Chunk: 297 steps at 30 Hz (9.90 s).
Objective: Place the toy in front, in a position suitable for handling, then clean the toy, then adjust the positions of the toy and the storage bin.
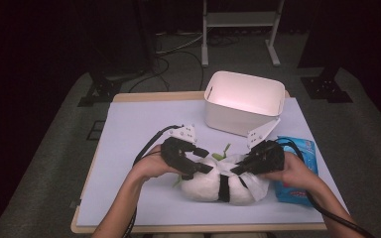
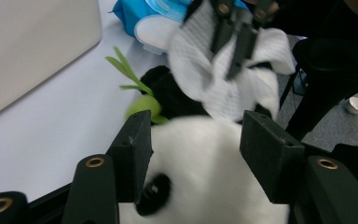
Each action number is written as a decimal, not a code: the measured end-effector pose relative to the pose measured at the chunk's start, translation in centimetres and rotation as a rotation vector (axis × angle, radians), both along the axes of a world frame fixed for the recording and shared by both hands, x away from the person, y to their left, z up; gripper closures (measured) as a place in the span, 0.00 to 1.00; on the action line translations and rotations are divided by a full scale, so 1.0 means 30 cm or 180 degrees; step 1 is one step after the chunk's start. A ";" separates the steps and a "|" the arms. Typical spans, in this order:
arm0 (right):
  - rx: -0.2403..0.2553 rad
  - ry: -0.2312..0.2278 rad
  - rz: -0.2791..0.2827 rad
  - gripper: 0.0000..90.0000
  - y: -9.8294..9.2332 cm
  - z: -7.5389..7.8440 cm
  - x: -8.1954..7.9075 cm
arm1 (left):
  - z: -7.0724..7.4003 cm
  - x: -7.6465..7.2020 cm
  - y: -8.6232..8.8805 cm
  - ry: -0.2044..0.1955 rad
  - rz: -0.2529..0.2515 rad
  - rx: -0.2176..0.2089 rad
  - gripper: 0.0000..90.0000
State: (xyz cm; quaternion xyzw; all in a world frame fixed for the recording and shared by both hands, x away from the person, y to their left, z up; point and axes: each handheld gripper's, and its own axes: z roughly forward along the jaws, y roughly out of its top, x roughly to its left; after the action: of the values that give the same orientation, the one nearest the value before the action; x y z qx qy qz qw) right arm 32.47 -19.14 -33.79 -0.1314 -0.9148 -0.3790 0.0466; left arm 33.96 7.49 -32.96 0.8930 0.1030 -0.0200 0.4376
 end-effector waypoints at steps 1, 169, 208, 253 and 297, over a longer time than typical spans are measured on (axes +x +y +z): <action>-0.0004 -0.0014 0.0012 0.94 0.001 -0.001 -0.004 | 0.002 0.006 -0.007 -0.0008 -0.0004 0.0025 0.49; -0.0267 0.0023 -0.1659 0.70 -0.598 -0.036 0.018 | -0.115 -0.090 0.042 -0.0287 0.0080 0.0205 0.29; 0.0113 -0.0096 -0.0769 0.54 -0.284 0.072 0.202 | -0.098 -0.064 0.276 -0.0309 0.0639 0.0198 0.21; -0.0066 -0.0238 -0.0475 0.50 -0.071 0.149 0.394 | -0.147 -0.084 0.467 -0.0248 0.1132 0.0171 0.18; -0.0620 -0.0160 -0.0602 0.94 0.038 0.081 0.651 | -0.145 -0.080 0.515 -0.0183 0.1211 0.0045 0.18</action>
State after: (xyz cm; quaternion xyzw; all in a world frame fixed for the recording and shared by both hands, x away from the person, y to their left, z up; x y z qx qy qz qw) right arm 52.00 -18.00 -31.36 -0.2114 -0.9317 -0.2943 -0.0252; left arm 31.54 22.93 -37.33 0.8607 0.2576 0.0893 0.4299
